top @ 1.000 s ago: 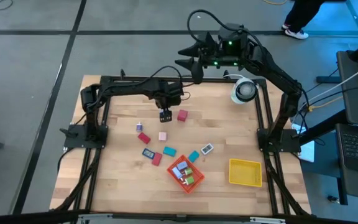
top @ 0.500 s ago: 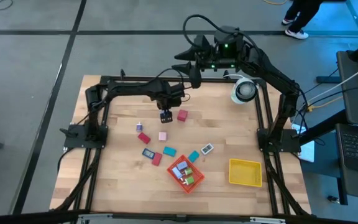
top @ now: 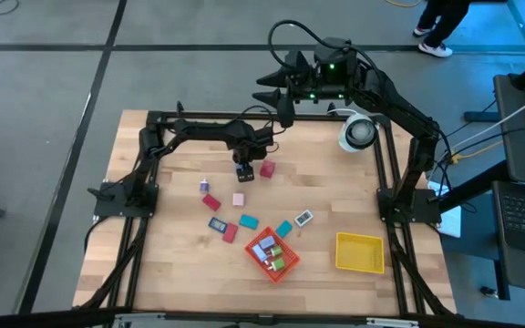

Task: Pick & Place Office items
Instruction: Put the light violet charger adapter into the orange bin

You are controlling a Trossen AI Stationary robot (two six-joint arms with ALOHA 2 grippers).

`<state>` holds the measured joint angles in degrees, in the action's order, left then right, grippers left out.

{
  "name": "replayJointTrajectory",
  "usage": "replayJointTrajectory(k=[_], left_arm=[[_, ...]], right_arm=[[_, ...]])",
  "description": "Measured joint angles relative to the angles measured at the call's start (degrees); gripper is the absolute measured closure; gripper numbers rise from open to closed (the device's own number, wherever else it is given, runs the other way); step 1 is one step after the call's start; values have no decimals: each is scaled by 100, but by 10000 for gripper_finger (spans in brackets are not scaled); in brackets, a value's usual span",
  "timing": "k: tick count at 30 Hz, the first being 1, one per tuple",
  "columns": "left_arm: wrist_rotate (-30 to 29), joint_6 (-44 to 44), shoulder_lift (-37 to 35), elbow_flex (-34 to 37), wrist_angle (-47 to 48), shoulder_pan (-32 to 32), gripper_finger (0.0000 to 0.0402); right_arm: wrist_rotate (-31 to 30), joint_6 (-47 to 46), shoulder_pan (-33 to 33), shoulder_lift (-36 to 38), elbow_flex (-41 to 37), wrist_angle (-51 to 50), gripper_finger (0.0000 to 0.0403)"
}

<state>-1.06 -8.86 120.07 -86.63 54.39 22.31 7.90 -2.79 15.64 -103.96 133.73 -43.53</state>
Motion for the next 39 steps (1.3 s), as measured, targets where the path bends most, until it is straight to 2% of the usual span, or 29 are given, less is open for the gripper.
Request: replayJointTrajectory(k=[4,8,9,14,18,27,30,33,37,39], left_arm=[[187,-5,187,-33,104,7,197],[153,-2,286,-35,166,13,287],[164,-6,286,-33,166,13,291],[386,-8,168,-120,278,149,291],[704,-24,-13,-397,894,310,291],[594,-88,-1324,-1527,1634,394,291],[576,-52,-1696,-1610,2100,269,291],[543,-1,-2069,-1585,2598,-19,291],[528,65,-2361,-1591,2775,-562,291],[527,118,-2394,-1591,2758,-841,291]], right_arm=[[3,-89,0,0,0,-2,192],[-65,-125,0,0,0,1,192],[-116,-125,0,0,0,9,192],[-146,-124,5,0,0,22,192],[-298,-122,21,0,0,24,192],[-386,-122,107,0,0,35,192],[-416,-125,165,0,0,63,192],[-902,-101,288,0,0,103,192],[-2271,-56,719,0,0,-138,192],[-2418,-103,1093,0,0,-479,192]])
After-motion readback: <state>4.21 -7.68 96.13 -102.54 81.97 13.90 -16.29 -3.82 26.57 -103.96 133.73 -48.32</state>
